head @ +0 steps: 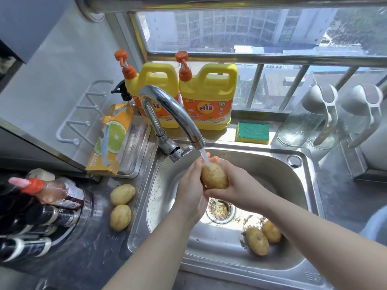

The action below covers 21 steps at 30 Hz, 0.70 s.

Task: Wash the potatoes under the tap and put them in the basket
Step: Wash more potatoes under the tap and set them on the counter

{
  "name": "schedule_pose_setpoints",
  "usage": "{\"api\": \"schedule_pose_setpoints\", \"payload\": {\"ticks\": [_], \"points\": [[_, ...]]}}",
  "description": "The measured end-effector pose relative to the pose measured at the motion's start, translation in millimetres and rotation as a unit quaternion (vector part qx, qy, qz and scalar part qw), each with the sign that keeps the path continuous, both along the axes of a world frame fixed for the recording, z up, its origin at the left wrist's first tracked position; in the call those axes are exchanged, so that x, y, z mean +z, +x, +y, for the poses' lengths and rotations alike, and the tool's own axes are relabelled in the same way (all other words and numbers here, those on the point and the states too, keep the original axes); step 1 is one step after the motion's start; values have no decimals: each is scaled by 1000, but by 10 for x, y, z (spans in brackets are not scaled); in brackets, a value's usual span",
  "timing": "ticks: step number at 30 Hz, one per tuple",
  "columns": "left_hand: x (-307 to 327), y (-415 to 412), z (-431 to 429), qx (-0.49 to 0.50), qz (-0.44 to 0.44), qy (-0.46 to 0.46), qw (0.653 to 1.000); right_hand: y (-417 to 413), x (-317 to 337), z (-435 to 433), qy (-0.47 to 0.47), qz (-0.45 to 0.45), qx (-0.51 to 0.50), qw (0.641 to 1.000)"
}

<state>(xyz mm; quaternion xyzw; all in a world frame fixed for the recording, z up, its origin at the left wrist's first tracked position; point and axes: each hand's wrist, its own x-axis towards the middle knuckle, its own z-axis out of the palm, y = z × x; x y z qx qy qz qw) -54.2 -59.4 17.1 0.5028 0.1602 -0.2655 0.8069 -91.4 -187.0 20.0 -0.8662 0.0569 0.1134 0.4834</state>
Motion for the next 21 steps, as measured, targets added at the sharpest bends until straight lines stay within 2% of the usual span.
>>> {"api": "schedule_pose_setpoints", "payload": {"ticks": [4, 9, 12, 14, 16, 18, 21], "points": [[-43, -113, -39, -59, -57, 19, 996, -7, 31, -33, -30, 7, -36, 999], [-32, -65, -166, 11, -51, 60, 997, -57, 45, -18, -79, -47, -53, 994], [-11, -10, -263, 37, -3, 77, 996, -62, 62, -51, -92, -78, -50, 991], [18, 20, -284, 48, 71, 62, 994, -63, 69, -82, -102, -85, -33, 991], [22, 12, -261, 32, 103, 48, 993, -64, 67, -101, -95, -80, -19, 992], [-6, -44, -220, 6, 69, 45, 997, -58, 48, -113, -76, -75, -15, 994], [-102, -131, -151, -33, -47, 88, 994, -56, 30, -121, -56, -58, -23, 997]]}}
